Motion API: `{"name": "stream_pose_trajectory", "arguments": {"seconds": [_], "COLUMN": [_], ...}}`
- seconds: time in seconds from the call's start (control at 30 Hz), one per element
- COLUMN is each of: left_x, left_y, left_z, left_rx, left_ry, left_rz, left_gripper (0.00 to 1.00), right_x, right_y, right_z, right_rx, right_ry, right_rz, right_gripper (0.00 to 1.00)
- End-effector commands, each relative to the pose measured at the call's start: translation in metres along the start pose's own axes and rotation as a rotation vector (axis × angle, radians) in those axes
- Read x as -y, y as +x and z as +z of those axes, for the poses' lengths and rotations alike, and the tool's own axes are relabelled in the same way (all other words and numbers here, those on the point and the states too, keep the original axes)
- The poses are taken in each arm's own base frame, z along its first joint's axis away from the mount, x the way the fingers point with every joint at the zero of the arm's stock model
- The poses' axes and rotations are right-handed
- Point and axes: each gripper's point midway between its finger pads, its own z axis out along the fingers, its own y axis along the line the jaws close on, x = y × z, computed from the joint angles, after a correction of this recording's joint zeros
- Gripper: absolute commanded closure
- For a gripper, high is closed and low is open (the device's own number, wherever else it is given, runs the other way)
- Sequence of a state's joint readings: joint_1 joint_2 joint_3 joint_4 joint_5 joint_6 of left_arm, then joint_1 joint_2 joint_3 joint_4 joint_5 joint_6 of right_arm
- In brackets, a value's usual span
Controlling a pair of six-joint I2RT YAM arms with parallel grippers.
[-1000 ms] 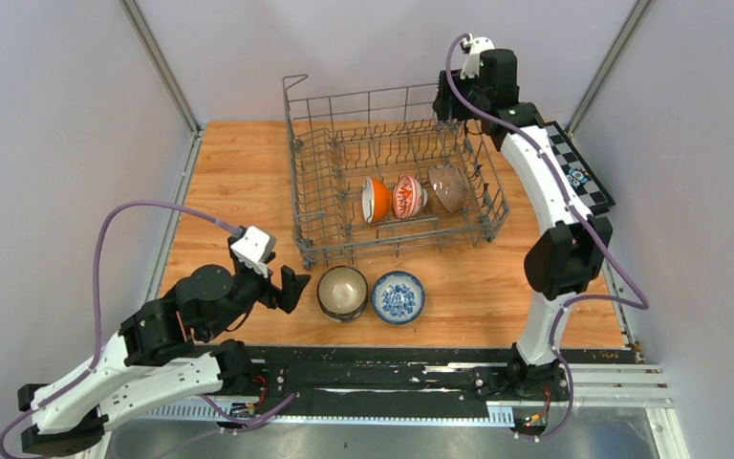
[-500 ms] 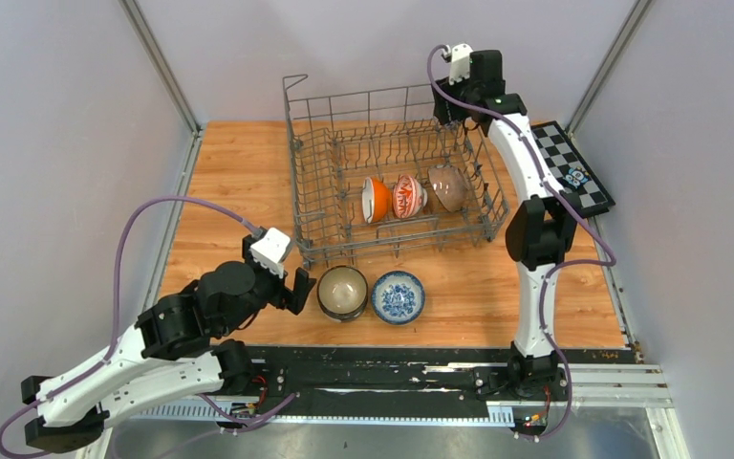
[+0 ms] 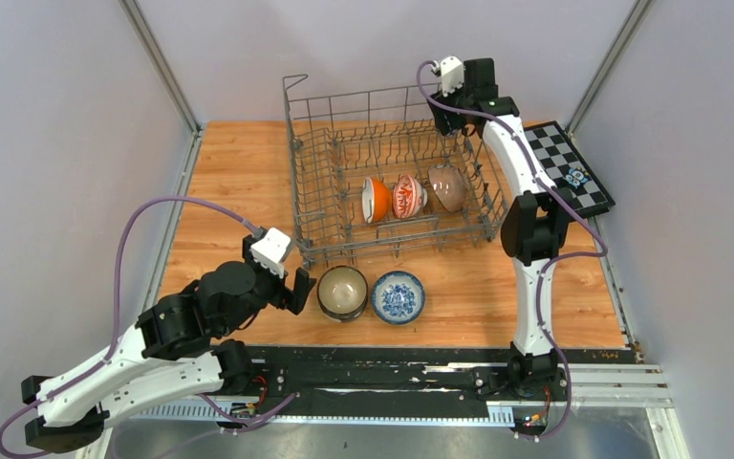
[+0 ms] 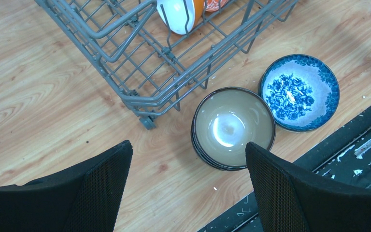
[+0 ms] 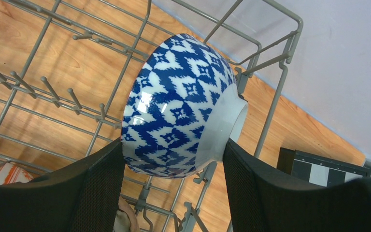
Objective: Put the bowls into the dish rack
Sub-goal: Place the bowl in the dish rack.
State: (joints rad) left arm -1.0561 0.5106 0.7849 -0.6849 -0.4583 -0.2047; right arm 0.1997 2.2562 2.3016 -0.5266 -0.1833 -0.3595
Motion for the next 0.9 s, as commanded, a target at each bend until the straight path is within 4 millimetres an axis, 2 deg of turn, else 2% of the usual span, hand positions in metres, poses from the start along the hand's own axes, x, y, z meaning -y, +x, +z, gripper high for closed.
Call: {"name": "stream_pose_trajectory", "arguments": {"seconds": [0.0, 0.2, 0.3, 0.37, 0.47, 0.57, 0.73, 0.87], "left_x": [-0.003, -0.004, -0.004, -0.003, -0.003, -0.003, -0.004, -0.004], "left_y": [0.002, 0.002, 0.003, 0.003, 0.003, 0.003, 0.002, 0.002], "left_z": [0.002, 0.002, 0.003, 0.003, 0.003, 0.003, 0.002, 0.002], "left_rx": [0.000, -0.002, -0.004, -0.007, -0.008, -0.007, -0.003, -0.002], "left_ry": [-0.017, -0.021, -0.021, -0.019, -0.021, -0.019, -0.021, -0.022], "left_rz": [0.015, 0.016, 0.016, 0.018, 0.018, 0.018, 0.013, 0.011], "left_gripper": [0.12, 0.12, 0.12, 0.12, 0.12, 0.12, 0.12, 0.12], "right_x": [0.008, 0.001, 0.000, 0.000, 0.000, 0.003, 0.009, 0.010], "right_y": [-0.001, 0.017, 0.023, 0.025, 0.027, 0.028, 0.030, 0.031], "right_z": [0.007, 0.021, 0.025, 0.026, 0.026, 0.026, 0.027, 0.028], "right_rx": [0.015, -0.026, -0.042, -0.047, -0.053, -0.053, -0.060, -0.059], "right_ry": [0.006, -0.015, -0.011, -0.007, 0.001, 0.020, 0.063, 0.077], "right_rz": [-0.030, -0.006, 0.006, 0.013, 0.024, 0.037, 0.062, 0.080], "right_gripper": [0.98, 0.98, 0.91, 0.83, 0.62, 0.48, 0.32, 0.24]}}
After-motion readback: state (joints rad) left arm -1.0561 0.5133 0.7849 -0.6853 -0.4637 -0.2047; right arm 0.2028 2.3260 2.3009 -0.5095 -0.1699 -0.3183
